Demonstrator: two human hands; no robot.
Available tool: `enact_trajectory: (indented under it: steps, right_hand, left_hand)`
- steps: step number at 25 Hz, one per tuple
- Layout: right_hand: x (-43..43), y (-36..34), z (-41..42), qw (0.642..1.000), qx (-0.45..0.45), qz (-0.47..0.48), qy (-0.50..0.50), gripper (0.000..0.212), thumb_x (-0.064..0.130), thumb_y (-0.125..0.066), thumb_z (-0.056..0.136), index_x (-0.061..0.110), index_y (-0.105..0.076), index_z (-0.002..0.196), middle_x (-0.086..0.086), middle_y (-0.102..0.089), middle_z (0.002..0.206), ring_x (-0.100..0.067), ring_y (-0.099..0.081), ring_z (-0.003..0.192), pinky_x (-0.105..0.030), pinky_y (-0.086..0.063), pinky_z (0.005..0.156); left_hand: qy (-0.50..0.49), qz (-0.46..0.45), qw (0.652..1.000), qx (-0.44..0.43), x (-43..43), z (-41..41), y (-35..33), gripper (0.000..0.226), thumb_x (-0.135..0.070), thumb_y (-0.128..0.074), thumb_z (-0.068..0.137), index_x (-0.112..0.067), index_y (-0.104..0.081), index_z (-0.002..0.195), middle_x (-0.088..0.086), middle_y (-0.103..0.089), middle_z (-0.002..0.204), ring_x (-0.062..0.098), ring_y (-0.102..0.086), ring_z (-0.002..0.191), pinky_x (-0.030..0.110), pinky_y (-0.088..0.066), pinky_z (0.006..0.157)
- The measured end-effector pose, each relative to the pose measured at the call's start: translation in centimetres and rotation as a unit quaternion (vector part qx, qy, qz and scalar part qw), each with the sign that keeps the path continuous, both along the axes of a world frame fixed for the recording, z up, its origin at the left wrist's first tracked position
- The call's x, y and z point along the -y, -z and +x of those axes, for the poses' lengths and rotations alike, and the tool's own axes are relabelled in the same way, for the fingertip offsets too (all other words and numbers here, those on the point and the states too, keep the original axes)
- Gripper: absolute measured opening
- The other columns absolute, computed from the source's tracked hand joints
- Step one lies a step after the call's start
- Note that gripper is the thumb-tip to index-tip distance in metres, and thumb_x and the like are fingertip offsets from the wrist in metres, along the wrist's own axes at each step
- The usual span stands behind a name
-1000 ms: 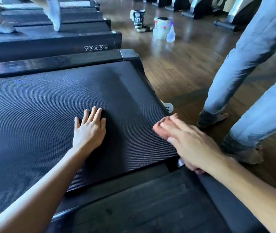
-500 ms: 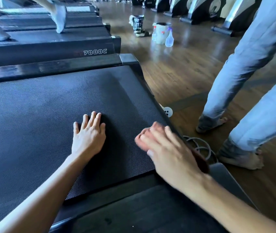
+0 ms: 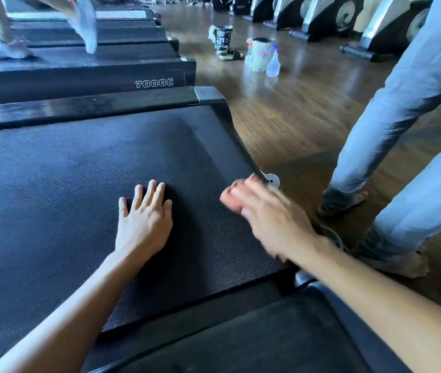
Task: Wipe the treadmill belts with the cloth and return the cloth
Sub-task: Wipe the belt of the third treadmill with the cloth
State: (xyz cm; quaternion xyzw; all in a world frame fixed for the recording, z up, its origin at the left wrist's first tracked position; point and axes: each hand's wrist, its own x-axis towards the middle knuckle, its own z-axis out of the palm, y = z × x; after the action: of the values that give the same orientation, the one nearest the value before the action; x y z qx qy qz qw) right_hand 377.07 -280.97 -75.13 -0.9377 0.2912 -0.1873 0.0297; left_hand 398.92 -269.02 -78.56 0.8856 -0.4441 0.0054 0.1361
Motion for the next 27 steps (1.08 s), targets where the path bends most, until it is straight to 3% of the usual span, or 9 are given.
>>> enact_trajectory:
  steps: [3,8,12,15,17,20,22,24,27]
  right_hand:
    - [2.7,-0.5,1.9,0.993,-0.002,0.050,0.106,0.046,0.021,-0.053,0.094,0.027,-0.048,0.139,0.000,-0.042,0.148,-0.024,-0.041,0.133,-0.035,-0.033,0.108]
    - [-0.9,1.2,-1.2,0.999,-0.012,0.012,-0.029,0.050,0.030,-0.056,0.093,0.038,-0.046,0.141,0.010,-0.036,0.153,-0.018,-0.041,0.133,-0.028,-0.028,0.109]
    - [2.3,-0.1,0.4,0.981,-0.003,0.119,0.152,0.047,0.034,-0.040,0.099,0.041,-0.035,0.146,0.013,-0.021,0.158,-0.019,-0.033,0.139,-0.034,-0.034,0.107]
    - [-2.8,1.9,-0.8,0.999,-0.011,-0.013,0.041,0.049,0.043,-0.038,0.093,0.043,-0.041,0.141,0.013,-0.032,0.155,-0.023,-0.040,0.136,-0.036,-0.038,0.107]
    - [-1.7,1.6,-1.2,0.999,-0.027,0.017,-0.023,0.047,0.046,-0.041,0.097,0.048,-0.036,0.143,0.020,-0.025,0.157,-0.018,-0.030,0.143,-0.034,-0.029,0.114]
    - [4.5,0.2,0.7,0.984,-0.010,0.140,0.107,0.047,0.038,-0.043,0.100,0.044,-0.035,0.146,0.016,-0.020,0.159,-0.017,-0.028,0.143,-0.030,-0.025,0.112]
    - [4.8,0.1,2.3,0.985,0.002,0.102,0.136,0.044,0.034,-0.043,0.100,0.037,-0.041,0.144,0.010,-0.029,0.156,-0.021,-0.037,0.137,-0.033,-0.031,0.107]
    - [1.9,1.3,3.0,0.999,-0.001,-0.018,0.038,0.042,0.033,-0.046,0.095,0.034,-0.052,0.136,0.007,-0.042,0.148,-0.019,-0.043,0.130,-0.034,-0.036,0.104]
    - [3.8,0.8,2.8,0.996,-0.050,0.036,-0.067,0.045,0.038,-0.045,0.097,0.041,-0.042,0.142,0.016,-0.032,0.154,-0.012,-0.032,0.139,-0.038,-0.030,0.115]
  left_hand:
    - [0.001,0.001,1.000,0.002,0.0,-0.1,-0.1,0.055,-0.040,-0.022,0.102,-0.024,-0.014,0.154,-0.008,-0.006,0.162,0.017,0.001,0.149,0.047,0.002,0.119]
    - [0.002,-0.004,1.000,0.013,0.0,0.1,0.2,0.055,-0.040,-0.023,0.102,-0.024,-0.015,0.154,-0.008,-0.007,0.162,0.016,0.000,0.149,0.047,0.001,0.119]
    - [-0.003,-0.006,1.000,0.002,0.1,-0.2,0.1,0.055,-0.040,-0.023,0.102,-0.024,-0.016,0.154,-0.007,-0.008,0.162,0.017,-0.002,0.149,0.048,0.001,0.119]
    - [-0.006,-0.006,1.000,0.001,0.1,-0.4,-0.1,0.054,-0.040,-0.023,0.102,-0.024,-0.016,0.154,-0.008,-0.009,0.162,0.017,-0.002,0.149,0.048,0.001,0.119]
    - [-0.004,-0.008,1.000,0.002,0.0,-0.2,-0.1,0.054,-0.040,-0.022,0.102,-0.025,-0.016,0.154,-0.008,-0.008,0.162,0.017,-0.001,0.149,0.048,0.000,0.119]
    - [-0.004,-0.010,1.000,0.007,0.1,-0.4,0.0,0.054,-0.039,-0.022,0.102,-0.024,-0.017,0.154,-0.008,-0.009,0.162,0.017,-0.002,0.149,0.047,0.000,0.119]
    - [-0.010,-0.014,1.000,0.014,0.3,-0.4,0.2,0.054,-0.039,-0.022,0.102,-0.024,-0.018,0.154,-0.008,-0.010,0.162,0.017,-0.002,0.149,0.048,-0.001,0.119]
    - [-0.012,-0.012,1.000,0.015,0.2,-0.4,0.2,0.054,-0.039,-0.022,0.102,-0.024,-0.017,0.154,-0.008,-0.010,0.162,0.016,-0.002,0.149,0.048,-0.001,0.119]
    - [-0.007,-0.020,1.000,0.012,0.1,-0.3,0.2,0.054,-0.039,-0.023,0.102,-0.025,-0.018,0.154,-0.009,-0.009,0.162,0.015,-0.002,0.149,0.046,0.000,0.119]
